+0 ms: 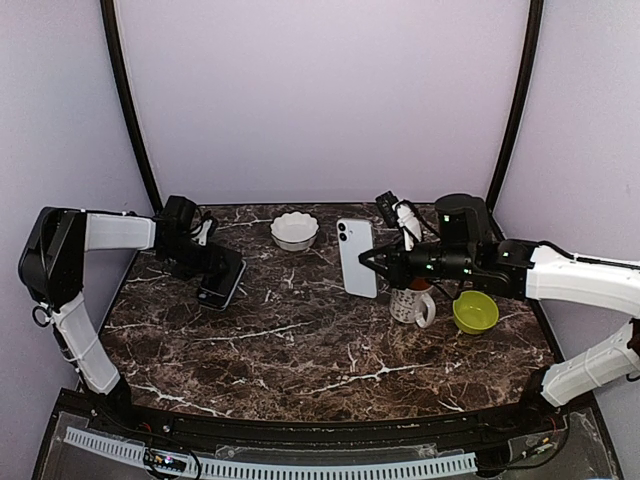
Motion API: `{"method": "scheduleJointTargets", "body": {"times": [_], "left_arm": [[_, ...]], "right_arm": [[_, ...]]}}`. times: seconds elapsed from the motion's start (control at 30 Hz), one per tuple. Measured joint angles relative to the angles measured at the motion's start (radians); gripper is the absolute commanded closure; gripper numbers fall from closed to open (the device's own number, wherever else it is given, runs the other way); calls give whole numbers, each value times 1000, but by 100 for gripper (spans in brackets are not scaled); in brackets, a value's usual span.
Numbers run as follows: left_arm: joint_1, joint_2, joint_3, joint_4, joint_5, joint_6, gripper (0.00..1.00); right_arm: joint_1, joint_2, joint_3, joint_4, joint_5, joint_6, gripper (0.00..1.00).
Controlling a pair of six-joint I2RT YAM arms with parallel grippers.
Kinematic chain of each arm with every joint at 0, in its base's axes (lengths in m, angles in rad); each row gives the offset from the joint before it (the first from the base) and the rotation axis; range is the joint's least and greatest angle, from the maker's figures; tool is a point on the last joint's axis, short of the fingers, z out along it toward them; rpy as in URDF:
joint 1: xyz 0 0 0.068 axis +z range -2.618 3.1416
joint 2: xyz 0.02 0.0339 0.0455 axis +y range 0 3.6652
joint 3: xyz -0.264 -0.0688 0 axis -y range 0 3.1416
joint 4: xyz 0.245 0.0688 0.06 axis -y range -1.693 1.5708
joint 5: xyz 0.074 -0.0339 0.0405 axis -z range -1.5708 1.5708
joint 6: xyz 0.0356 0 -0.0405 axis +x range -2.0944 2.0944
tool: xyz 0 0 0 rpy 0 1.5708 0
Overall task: Put the phone into the phone case
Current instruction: Adjust the phone with the phone case at the center of the board.
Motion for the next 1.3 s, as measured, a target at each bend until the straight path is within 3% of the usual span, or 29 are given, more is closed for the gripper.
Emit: {"method": "scheduleJointTargets", "body": {"times": [0.13, 0.27, 0.97, 1.3], "left_arm": [[-14, -11, 22, 2, -3, 13, 85], [-48, -48, 22, 20, 21, 13, 99], [-133, -118, -48, 0, 102, 120, 100], [-131, -148, -100, 98, 328, 87, 100]], "right_arm": [[0, 0, 2, -5, 1, 0, 100], [0, 0, 2, -12, 4, 0, 100], [0, 18, 21, -40, 3, 1, 100], [0, 33, 33, -50, 0, 4, 100]]}}
